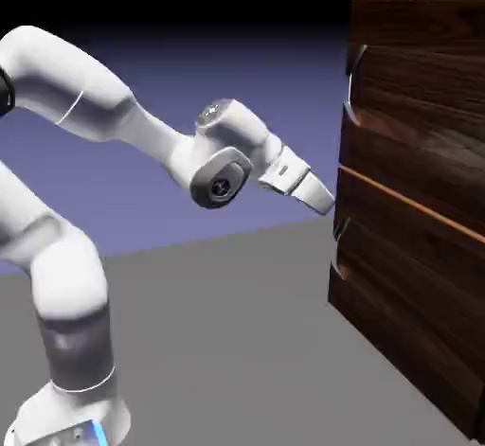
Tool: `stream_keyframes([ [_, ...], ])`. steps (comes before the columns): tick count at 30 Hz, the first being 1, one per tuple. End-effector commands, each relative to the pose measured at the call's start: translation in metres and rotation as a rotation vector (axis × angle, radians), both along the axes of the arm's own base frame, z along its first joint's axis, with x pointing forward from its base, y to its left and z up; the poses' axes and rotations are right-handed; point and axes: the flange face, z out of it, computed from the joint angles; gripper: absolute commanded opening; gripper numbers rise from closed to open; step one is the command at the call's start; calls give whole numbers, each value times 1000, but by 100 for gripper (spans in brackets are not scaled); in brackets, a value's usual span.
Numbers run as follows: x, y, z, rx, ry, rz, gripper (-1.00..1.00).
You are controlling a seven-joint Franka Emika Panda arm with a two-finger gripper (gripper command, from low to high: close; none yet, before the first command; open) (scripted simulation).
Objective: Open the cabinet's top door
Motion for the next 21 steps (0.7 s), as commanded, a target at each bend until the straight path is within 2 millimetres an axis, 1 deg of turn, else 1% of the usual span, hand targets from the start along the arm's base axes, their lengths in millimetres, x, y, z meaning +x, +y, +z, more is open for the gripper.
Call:
stream_keyframes([
  [1,0,-3,10,6,-19,-15,0],
  [6,-6,-15,55,36,-115,-78,0],
  [11,-16,-18,95,59,-211,-125,0],
  [16,-26,-13,129,74,-305,-153,0],
  [21,-33,1,155,81,-395,-165,0],
])
